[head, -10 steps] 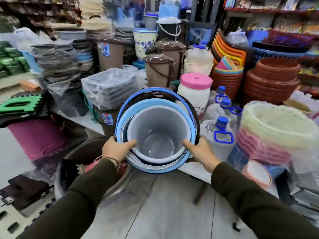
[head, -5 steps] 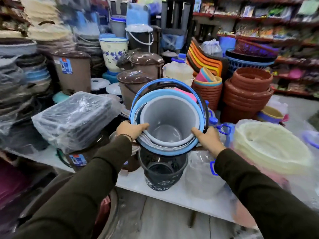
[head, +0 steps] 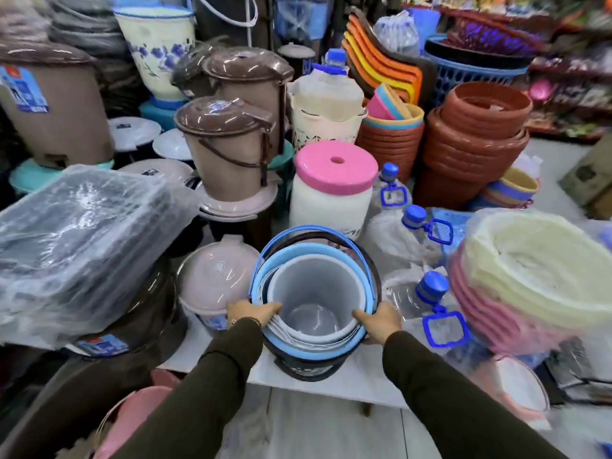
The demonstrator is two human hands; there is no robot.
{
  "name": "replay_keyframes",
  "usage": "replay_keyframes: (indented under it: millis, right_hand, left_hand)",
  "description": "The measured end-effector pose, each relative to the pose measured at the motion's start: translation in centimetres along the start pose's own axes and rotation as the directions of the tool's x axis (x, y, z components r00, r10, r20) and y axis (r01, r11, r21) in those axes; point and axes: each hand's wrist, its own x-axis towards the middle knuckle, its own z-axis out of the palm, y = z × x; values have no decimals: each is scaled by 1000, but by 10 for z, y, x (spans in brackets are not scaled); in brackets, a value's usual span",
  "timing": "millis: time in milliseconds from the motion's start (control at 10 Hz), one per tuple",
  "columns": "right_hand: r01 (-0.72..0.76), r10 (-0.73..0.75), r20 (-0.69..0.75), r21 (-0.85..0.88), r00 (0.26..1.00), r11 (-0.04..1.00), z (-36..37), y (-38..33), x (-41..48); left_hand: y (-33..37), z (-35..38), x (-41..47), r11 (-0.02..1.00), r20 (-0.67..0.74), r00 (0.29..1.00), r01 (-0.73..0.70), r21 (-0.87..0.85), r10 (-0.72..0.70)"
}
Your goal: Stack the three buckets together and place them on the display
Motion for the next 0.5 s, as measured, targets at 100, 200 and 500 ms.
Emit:
replay_keyframes:
  millis: [100, 200, 500]
  right_hand:
    - [24, -29, -61, -90, 998, 996, 8, -1, -1]
    - [92, -120, -80, -294, 990, 951, 0, -8, -6]
    - [246, -359, -188, -448, 914, 859, -80, -99, -35]
  left_hand:
    - [1, -2, 6, 997, 18, 1000, 11, 73, -12]
    - [11, -9, -1, 966, -19, 998, -57, 253, 64]
    - [112, -39, -44, 809, -45, 878, -417, 416, 476]
